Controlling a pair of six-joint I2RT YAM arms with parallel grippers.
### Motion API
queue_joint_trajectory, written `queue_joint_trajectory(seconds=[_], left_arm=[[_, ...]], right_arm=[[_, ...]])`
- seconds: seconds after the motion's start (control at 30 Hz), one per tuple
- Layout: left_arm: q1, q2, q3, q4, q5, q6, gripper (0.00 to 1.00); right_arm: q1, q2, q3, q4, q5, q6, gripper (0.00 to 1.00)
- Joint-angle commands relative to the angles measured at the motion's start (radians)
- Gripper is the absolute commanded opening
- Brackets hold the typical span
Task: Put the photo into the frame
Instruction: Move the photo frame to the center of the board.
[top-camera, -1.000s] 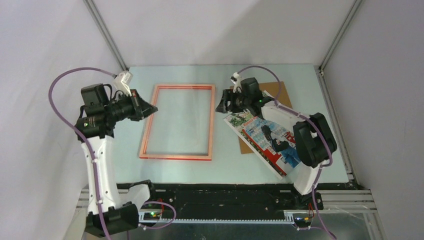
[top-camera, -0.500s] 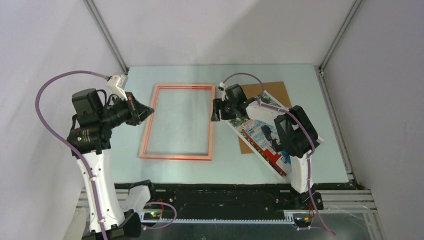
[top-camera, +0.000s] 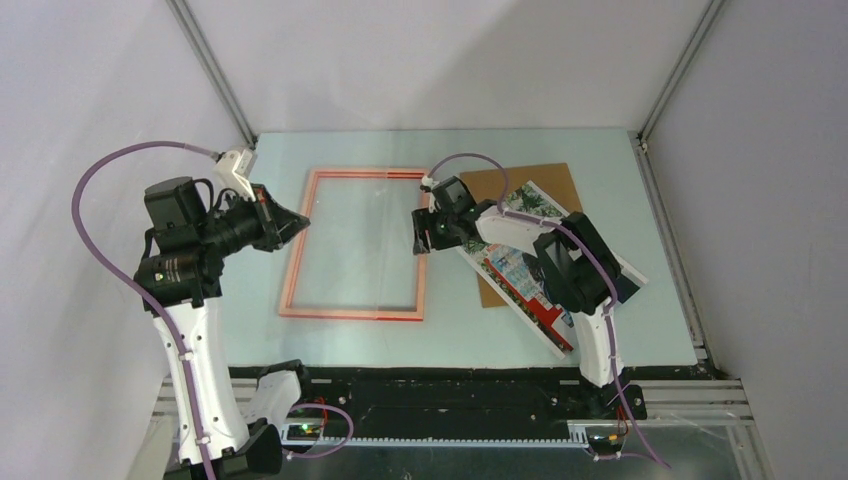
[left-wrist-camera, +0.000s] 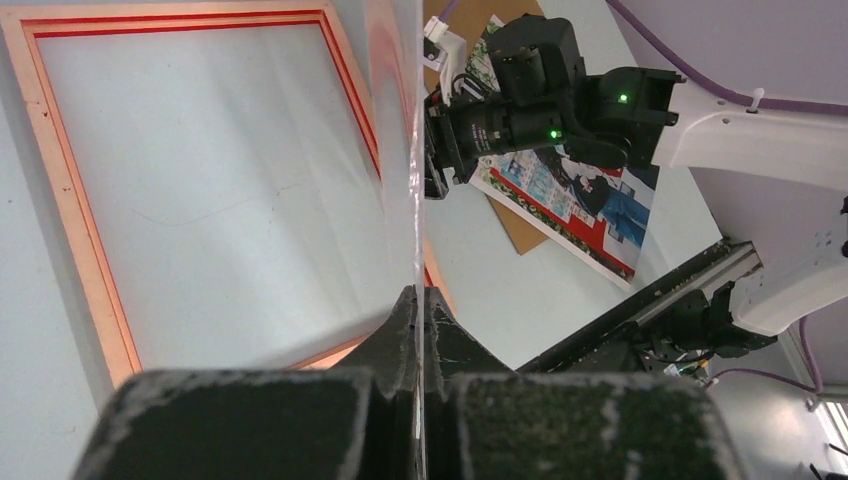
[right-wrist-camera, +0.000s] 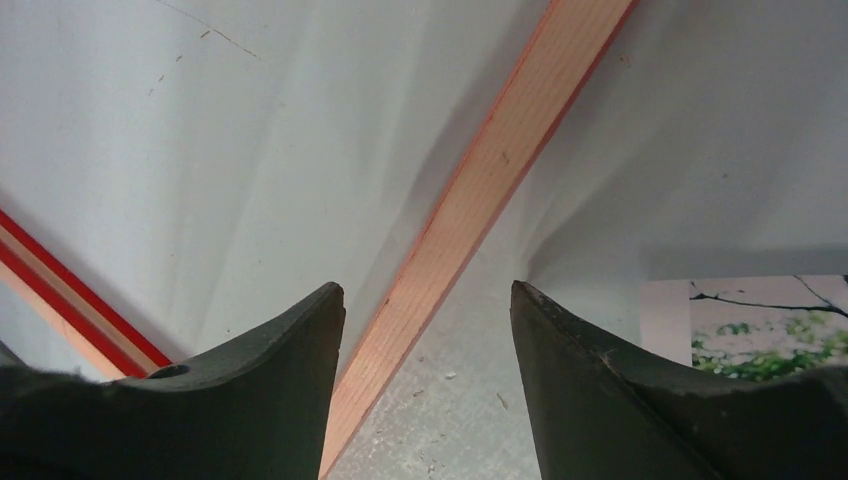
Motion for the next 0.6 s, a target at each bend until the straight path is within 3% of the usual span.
queue_joint_trajectory(seconds=[0.0, 0.57], left_arm=[[0.008, -0.005, -0.003, 0.022, 0.042, 0.020, 0.00], [0.009, 0.019, -0.045, 0.058, 0.121, 0.010, 0.00]], right_arm=[[0.013, 0.024, 0.055, -0.026, 0.056, -0.030, 0.65], [0.000, -0.006, -0.008, -0.039, 0.108, -0.060, 0.33]])
